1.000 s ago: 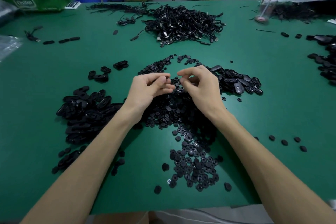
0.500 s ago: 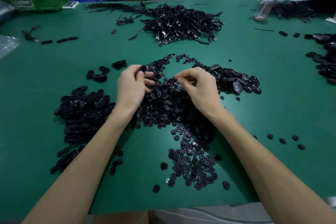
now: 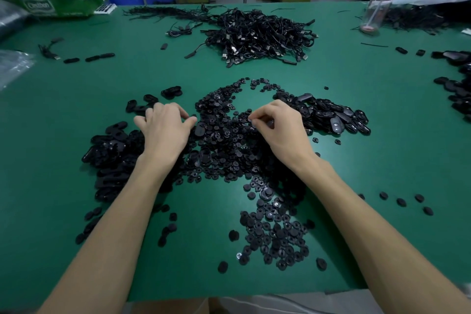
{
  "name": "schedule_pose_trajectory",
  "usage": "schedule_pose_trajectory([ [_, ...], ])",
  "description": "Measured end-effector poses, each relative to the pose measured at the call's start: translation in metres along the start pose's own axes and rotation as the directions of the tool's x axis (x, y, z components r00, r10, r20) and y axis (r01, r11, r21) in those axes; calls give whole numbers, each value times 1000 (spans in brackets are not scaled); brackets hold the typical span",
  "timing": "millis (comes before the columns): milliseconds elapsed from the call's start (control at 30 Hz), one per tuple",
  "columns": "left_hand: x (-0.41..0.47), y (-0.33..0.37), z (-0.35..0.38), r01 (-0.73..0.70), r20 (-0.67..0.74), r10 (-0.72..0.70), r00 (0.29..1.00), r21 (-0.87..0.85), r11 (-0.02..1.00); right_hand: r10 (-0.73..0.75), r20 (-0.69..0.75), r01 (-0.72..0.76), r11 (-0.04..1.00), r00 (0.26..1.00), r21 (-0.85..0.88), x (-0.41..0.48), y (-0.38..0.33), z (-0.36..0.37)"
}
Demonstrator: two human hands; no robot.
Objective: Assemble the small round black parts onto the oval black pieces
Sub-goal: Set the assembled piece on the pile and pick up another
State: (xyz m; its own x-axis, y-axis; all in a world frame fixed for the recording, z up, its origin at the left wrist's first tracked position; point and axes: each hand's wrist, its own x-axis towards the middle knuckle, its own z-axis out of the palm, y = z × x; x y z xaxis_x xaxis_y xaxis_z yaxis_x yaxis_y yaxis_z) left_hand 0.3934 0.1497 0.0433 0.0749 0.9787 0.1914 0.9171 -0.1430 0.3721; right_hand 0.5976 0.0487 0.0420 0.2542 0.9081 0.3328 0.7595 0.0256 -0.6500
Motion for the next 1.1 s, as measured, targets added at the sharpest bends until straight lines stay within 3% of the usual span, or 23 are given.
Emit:
schedule_pose_trajectory([
  [100, 0, -4, -13, -24, 46, 23, 999, 26, 999, -5, 8, 5, 1000, 1000, -18, 0, 1, 0],
  [300, 4, -7, -42, -20, 346, -87, 934, 295, 955, -13, 8, 13, 999, 1000, -32, 1, 2, 2],
  [600, 3, -3, -44, 55, 441, -131, 888, 182, 982, -17, 12, 17, 999, 1000, -38, -1, 1, 2],
  [700, 6, -3, -49, 95, 445, -111, 889, 59, 994, -15, 7, 16, 999, 1000, -42, -1, 0, 2],
  [833, 2, 1, -57, 51, 423, 45, 905, -212, 976, -15, -3, 15, 999, 1000, -41, 0, 1, 3],
  [967, -5, 13, -52, 53, 396, 243, 885, -607, 793, -23, -26, 21, 999, 999, -44, 0, 1, 4],
  [1033, -5, 19, -44, 24, 366, 306, 879, -674, 738, -17, -34, 16, 999, 999, -38, 0, 1, 4],
  [1100, -4, 22, -35, -35, 316, 314, 895, -652, 758, -15, -27, 14, 999, 1000, -36, 0, 2, 4],
])
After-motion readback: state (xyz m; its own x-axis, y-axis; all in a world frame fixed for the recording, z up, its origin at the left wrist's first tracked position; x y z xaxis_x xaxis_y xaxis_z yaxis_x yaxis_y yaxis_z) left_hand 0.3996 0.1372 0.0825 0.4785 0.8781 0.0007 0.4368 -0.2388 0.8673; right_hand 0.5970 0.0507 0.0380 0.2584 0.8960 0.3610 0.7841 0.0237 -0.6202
